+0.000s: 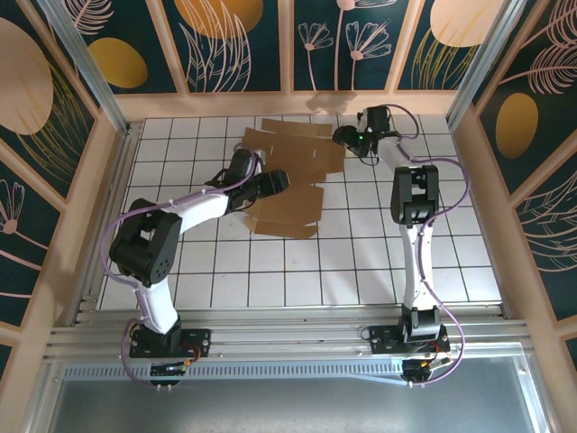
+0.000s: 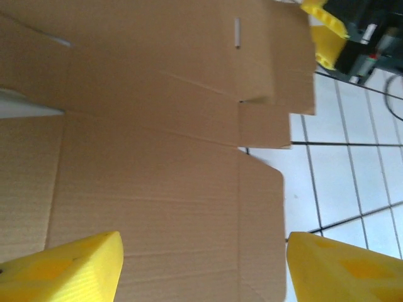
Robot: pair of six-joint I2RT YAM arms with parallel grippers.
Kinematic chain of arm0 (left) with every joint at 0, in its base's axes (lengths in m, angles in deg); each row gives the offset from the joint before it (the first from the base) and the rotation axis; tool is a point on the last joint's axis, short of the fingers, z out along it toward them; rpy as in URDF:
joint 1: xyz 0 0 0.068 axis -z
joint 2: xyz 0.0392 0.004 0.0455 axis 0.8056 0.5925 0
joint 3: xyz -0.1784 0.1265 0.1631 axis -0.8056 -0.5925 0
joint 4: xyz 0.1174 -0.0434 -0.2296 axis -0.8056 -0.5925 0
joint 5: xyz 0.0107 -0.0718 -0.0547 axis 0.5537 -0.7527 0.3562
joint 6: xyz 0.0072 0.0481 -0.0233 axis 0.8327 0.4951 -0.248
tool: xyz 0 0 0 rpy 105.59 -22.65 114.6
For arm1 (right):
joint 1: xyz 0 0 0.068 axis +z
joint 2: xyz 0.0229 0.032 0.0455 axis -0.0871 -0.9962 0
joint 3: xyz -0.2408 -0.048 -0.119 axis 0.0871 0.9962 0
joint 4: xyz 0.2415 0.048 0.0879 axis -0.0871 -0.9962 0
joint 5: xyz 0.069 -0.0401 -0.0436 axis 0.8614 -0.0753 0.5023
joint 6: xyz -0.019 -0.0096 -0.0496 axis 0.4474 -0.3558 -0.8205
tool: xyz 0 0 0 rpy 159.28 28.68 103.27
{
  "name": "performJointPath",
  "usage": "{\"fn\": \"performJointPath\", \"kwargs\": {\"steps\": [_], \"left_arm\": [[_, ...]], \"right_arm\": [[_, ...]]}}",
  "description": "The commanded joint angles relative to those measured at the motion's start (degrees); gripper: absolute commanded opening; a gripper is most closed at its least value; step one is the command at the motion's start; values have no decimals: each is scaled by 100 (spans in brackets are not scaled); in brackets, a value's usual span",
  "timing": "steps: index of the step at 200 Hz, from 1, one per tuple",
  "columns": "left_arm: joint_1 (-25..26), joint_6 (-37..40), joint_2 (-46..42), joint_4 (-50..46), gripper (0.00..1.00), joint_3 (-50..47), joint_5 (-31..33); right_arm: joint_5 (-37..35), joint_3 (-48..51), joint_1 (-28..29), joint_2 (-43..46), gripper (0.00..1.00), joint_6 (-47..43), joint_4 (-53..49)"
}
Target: Fold the paper box
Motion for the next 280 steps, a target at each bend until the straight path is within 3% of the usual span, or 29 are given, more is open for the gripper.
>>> {"fn": "performJointPath", "kwargs": {"steps": [1,15,43,60,87,126,139,156,194,211,229,247,280], "left_arm": [[34,-179,166,-382,64,416,312],[62,-473,372,-751,55,659,592],[82,-572,771,-1357,48,1006,742],[190,-536,683,-1414,46,797,799],[425,-784,234,-1261,46,54,644],[655,-1298,-134,-780,45,-817,700],[648,-1190,-138,-814,41,-840,868],[652,-907,-461,-782,43,-880,1147],[528,744,-1559,-1394,72,-16,1935],[159,2079,-1557,-1698,82,948,1231],[-89,3937,-974,-2564,86,2417,392],[-127,5572,-36,-3839,90,3900,192],[-580,6178,1802,-5654,83,7221,-802]], "right_arm": [[120,178,226,18,54,-136,-67],[58,394,328,157,43,-231,13],[-6,513,423,472,9,-564,31],[45,534,500,691,0,-1050,-132],[129,1246,615,1328,0,-1559,-82],[305,3344,743,2630,0,-1141,1577],[286,3933,788,2975,0,-1122,2079],[172,4629,815,3379,0,-1266,2654],[-38,5145,818,3691,0,-1638,3018],[-66,5155,817,3683,0,-1754,3039],[-28,5148,820,3642,0,-1833,3041],[61,5006,818,3535,0,-1913,2842],[247,4879,837,3437,0,-2056,2725]]}}
